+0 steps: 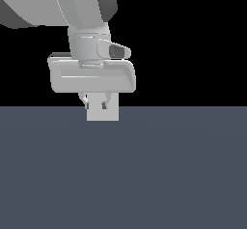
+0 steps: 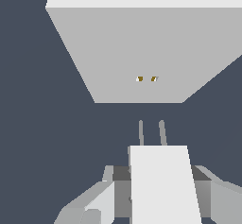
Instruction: Plug the charger into the wall socket.
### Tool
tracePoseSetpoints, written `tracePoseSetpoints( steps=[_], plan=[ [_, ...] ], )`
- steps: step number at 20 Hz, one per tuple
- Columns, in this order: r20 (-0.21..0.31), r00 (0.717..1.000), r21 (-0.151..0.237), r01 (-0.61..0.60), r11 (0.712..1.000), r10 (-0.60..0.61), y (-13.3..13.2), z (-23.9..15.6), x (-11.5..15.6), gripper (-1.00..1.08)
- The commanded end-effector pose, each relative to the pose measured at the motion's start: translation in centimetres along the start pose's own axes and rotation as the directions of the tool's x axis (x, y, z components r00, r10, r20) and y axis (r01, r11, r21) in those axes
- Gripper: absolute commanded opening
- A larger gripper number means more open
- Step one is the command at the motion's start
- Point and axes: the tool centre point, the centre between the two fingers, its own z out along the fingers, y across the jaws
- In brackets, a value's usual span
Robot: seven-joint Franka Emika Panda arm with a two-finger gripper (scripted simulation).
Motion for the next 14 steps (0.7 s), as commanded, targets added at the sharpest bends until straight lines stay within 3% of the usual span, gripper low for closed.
tracePoseSetpoints(
  steps=[1, 14],
  plan=[
    [0.000, 1.000, 0.000, 0.000, 1.000, 0.000, 0.0, 0.0, 0.1, -1.00],
    [0.000, 1.000, 0.000, 0.000, 1.000, 0.000, 0.0, 1.5, 3.7, -1.00]
  ],
)
